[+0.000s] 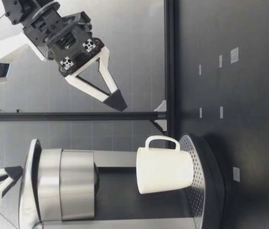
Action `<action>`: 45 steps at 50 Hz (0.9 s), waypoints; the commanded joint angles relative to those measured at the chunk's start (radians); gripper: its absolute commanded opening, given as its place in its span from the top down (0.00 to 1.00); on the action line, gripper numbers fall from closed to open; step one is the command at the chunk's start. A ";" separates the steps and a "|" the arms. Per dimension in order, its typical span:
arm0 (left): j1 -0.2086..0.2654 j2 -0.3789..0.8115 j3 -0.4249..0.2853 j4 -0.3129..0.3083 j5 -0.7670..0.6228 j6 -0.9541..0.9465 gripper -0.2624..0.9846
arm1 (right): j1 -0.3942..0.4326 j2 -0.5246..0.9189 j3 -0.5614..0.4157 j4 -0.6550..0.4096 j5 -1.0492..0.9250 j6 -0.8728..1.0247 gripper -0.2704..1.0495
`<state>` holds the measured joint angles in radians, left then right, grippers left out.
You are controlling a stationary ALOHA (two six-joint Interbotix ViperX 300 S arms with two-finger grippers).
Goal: Place the coffee capsule inside the capsule container, then place the cup onto the center of the cup tray.
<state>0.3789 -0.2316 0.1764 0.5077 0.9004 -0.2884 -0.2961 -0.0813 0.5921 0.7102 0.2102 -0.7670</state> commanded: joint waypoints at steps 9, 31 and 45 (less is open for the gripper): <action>0.020 -0.115 0.106 0.000 -0.279 -0.018 0.71 | 0.018 -0.029 -0.006 0.008 -0.017 0.005 0.57; -0.077 -0.281 0.357 -0.025 -0.769 -0.101 0.71 | 0.046 -0.130 0.060 0.101 -0.091 0.005 0.57; -0.181 -0.287 0.471 -0.020 -0.928 -0.100 0.71 | 0.115 -0.173 0.086 0.140 -0.160 0.003 0.57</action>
<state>0.2071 -0.5031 0.6443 0.4863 0.0092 -0.3850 -0.2056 -0.2240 0.6842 0.8437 0.0782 -0.7624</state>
